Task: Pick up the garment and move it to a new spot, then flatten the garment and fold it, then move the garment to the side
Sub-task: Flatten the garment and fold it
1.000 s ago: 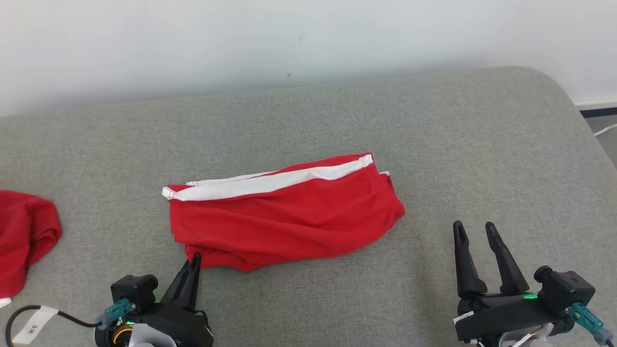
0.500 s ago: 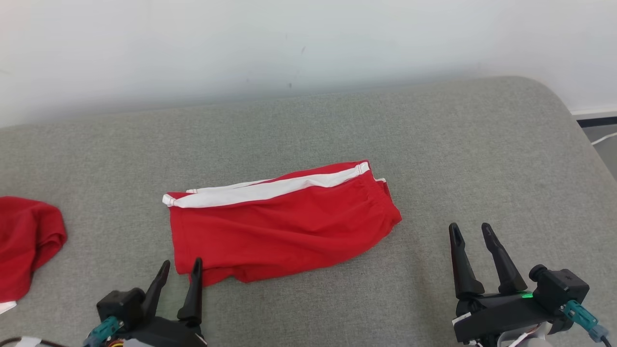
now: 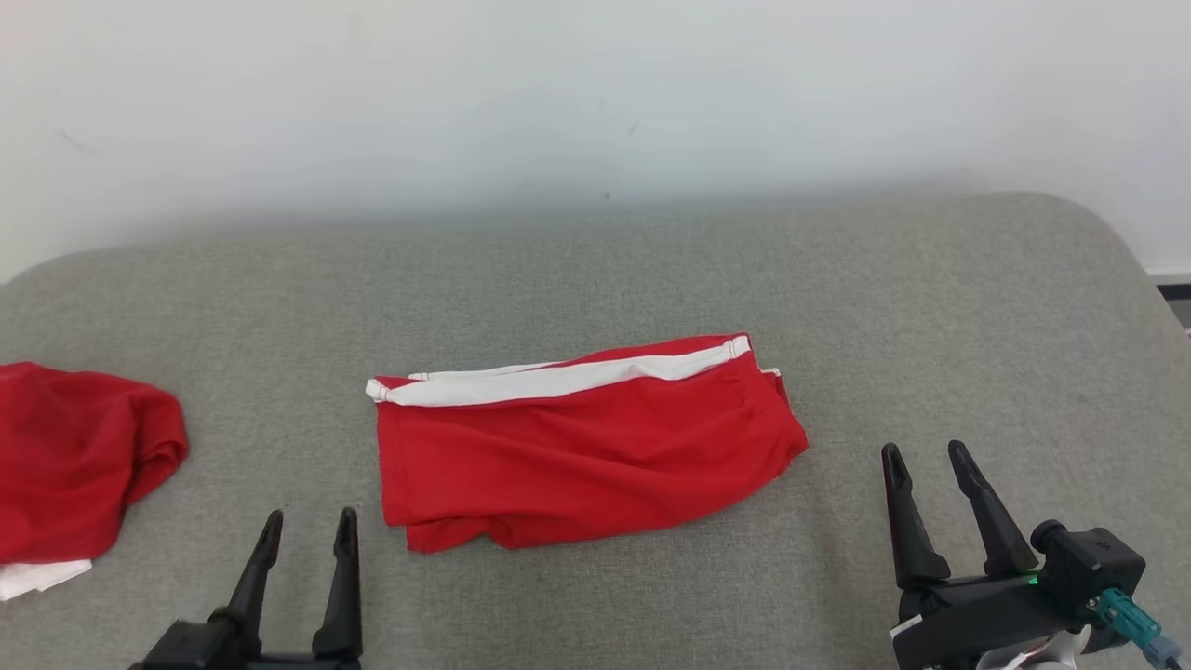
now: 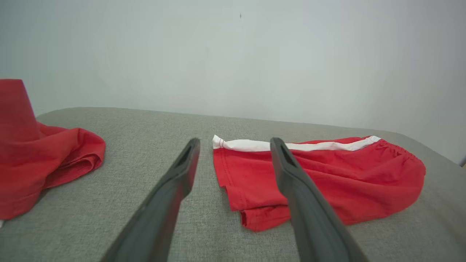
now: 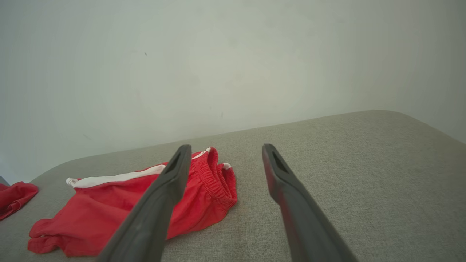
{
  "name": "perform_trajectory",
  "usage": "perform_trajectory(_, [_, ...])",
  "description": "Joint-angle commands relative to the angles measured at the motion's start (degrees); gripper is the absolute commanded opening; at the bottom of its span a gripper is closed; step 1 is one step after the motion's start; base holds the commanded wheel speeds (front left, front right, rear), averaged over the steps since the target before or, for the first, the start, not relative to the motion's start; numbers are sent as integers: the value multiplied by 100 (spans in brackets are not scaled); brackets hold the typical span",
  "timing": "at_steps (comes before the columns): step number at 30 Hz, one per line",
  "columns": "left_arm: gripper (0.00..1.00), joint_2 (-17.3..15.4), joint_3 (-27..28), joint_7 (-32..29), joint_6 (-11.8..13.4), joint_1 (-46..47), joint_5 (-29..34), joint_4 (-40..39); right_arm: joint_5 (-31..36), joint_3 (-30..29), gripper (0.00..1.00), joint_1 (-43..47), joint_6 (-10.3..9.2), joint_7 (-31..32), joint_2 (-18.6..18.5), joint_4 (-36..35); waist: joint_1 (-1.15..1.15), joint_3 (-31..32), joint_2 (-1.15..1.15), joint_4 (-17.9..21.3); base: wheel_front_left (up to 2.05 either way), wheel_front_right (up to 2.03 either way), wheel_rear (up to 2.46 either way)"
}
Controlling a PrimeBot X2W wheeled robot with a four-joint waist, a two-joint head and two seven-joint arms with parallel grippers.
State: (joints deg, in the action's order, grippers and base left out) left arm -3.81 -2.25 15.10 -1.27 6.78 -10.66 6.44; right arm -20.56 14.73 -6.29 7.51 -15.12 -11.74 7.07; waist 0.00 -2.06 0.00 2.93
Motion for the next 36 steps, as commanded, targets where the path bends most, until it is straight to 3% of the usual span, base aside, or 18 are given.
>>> perform_trajectory(1, [100, 5, 61, 8, 59, -165, 86, -80, 53, -7, 100, 89, -4, -1, -29, 11, 0, 79, 0, -68, 0, 0, 0])
perform_trajectory(14, [100, 57, 564, 9, 432, -711, 347, -407, 237, -294, 100, 339, -5, -1, 41, -21, 0, 232, 0, -212, 0, 0, 0])
perform_trajectory(36, [100, 83, 575, 9, 453, -813, 447, -324, 532, -402, 100, 316, -4, -1, 138, 230, 0, 219, 0, -205, 0, 0, 0])
